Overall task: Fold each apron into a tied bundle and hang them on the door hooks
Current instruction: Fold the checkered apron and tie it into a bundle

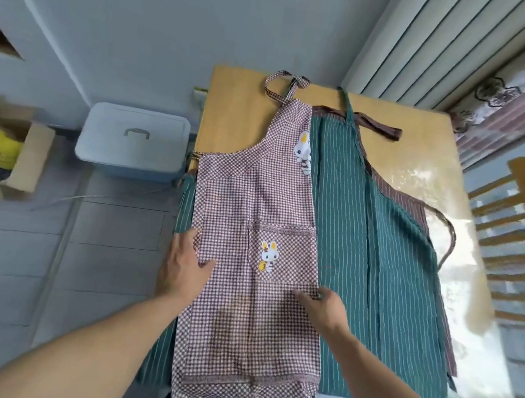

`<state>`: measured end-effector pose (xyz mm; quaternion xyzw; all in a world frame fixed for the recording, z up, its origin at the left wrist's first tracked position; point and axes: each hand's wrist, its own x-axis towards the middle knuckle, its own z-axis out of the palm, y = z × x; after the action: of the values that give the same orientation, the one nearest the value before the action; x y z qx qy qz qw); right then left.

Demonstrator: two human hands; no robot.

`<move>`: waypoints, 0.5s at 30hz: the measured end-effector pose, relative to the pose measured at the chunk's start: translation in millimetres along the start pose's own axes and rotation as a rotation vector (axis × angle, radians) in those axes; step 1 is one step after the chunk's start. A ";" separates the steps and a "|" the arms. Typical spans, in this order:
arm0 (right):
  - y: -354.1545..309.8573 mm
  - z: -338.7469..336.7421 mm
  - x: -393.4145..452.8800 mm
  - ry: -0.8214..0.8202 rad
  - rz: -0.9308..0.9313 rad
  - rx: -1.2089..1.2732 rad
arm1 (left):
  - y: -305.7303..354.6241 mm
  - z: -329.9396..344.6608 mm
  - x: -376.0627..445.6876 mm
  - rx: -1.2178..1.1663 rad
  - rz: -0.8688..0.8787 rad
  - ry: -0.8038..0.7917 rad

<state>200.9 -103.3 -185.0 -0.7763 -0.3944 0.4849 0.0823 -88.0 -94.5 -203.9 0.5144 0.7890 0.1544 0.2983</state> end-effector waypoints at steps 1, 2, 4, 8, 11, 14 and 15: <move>10.4 3.2 -7.9 -0.014 0.020 0.009 | -3.6 -2.8 -7.4 -0.009 -0.023 -0.015; 20.6 6.3 -18.2 -0.020 0.051 0.029 | -6.3 -6.7 -13.6 -0.014 -0.047 -0.035; 35.6 10.1 -39.9 -0.043 0.127 0.068 | -10.0 -10.9 -19.0 -0.014 -0.123 -0.115; 70.0 12.4 -71.1 -0.085 0.224 0.076 | -15.8 -16.5 -27.4 -0.081 -0.248 -0.394; 85.7 10.5 -98.8 -0.119 0.266 0.104 | -21.1 -17.6 -40.5 -0.156 -0.263 -0.560; 103.7 9.6 -115.4 -0.113 0.252 0.178 | -29.3 -16.8 -46.1 -0.227 -0.304 -0.595; 110.6 9.7 -118.0 -0.086 0.237 0.236 | -30.2 -17.3 -46.4 -0.244 -0.310 -0.601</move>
<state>226.0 -262.1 -165.3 -0.7808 -0.2435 0.5670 0.0978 -107.0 -148.1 -192.6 0.3719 0.7105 0.0421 0.5960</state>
